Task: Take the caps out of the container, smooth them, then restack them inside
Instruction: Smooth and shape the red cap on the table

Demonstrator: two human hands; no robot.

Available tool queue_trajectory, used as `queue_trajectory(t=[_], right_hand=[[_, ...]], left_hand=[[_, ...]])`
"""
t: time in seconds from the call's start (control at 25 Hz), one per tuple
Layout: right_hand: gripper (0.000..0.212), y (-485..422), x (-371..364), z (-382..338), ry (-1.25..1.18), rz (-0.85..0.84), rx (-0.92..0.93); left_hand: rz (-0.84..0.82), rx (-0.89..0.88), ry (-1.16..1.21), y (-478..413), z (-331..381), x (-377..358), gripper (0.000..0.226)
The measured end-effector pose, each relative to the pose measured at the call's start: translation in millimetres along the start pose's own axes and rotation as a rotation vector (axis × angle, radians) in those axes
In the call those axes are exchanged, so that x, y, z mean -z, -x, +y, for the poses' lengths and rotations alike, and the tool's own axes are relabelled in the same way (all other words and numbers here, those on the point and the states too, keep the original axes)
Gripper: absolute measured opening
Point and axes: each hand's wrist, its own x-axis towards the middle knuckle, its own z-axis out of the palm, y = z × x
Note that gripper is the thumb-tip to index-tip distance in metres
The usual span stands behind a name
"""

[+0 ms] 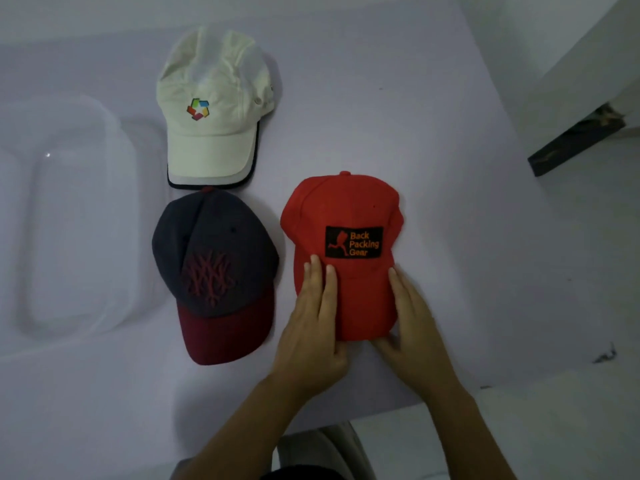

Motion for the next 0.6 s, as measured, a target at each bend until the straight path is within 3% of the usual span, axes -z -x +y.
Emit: queue_trajectory(t=[0.12,0.2,0.36,0.48,0.6], right_hand=[[0.074,-10,-9,-12,0.138,0.143,-0.070],[0.075,-12,-13,-13,0.138,0.144,-0.060],[0.066,-10,-13,-15,-0.236,0.051,-0.064],[0.067,-11,-10,-24,-0.542,-0.016,-0.118],[0.063,-17,-7,-26,-0.410,-0.067,-0.057]], left_hand=[[0.043,0.054,-0.117,-3,4,-11,0.074],[0.046,0.107,-0.130,-3,7,-18,0.077],[0.033,0.178,0.169,-4,10,-21,0.084],[0.066,0.168,0.356,-4,17,-20,0.073],[0.083,0.174,0.376,-3,15,-17,0.074]])
